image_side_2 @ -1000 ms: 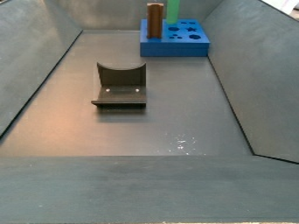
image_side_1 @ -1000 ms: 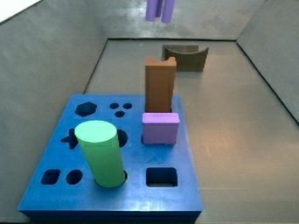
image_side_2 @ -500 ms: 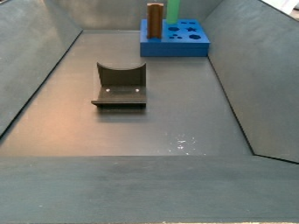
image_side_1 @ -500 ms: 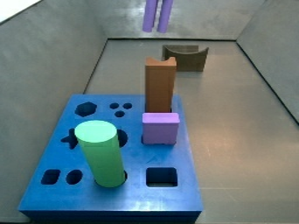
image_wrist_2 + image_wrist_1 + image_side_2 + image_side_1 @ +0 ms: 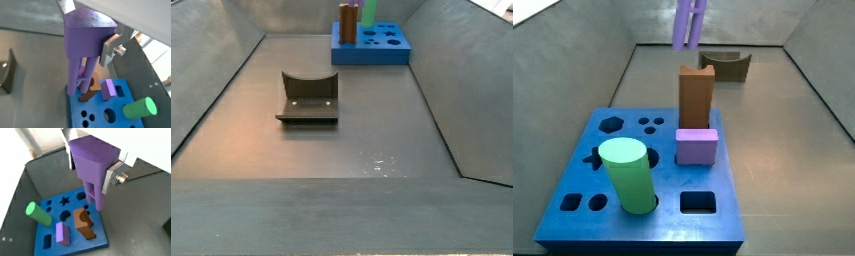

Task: Pick up the 3 prong object. Move up. Place the 3 prong object on the fixture. Regrasp the 3 prong object. Move to above the board. Insert the 3 prong object.
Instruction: Insert the 3 prong object.

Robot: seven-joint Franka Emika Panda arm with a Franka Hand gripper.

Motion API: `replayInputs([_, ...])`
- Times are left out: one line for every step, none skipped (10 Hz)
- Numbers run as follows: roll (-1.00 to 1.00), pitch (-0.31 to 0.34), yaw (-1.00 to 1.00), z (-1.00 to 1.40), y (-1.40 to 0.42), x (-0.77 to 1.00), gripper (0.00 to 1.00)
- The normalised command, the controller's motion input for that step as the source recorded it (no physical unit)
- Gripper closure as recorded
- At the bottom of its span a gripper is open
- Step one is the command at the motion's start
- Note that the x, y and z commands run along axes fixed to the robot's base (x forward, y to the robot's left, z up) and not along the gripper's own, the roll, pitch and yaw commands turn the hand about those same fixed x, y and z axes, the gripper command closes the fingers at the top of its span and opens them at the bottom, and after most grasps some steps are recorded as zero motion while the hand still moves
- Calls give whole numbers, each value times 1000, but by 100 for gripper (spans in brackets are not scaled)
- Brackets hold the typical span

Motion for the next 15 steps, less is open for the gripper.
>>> replayInputs([-33,-43,683,-257,51,-326,100])
replayInputs([0,0,40,0,0,0,100])
replayInputs([33,0,40,-146,0,-11,100])
replayInputs([260,-40,471,-429,-40,-443,100])
replayInputs([123,-89,534,-351,-6,-443,100])
replayInputs([37,-70,511,-151,0,-357,100])
replayInputs([0,-37,23,0,0,0,100])
replayInputs([87,-19,149,-311,0,-86,100])
replayInputs([0,-160,446,-369,-166,-206,100])
replayInputs([-31,-220,303,-294,-237,-209,100])
replayInputs([-64,-177,163,-51,-123,-183,100])
replayInputs([-121,-216,157,-20,-160,-114,100])
replayInputs([-103,-171,334,0,-71,-117,100])
replayInputs([-71,-177,354,0,-89,-151,100])
replayInputs([-80,-160,414,0,-80,-83,100])
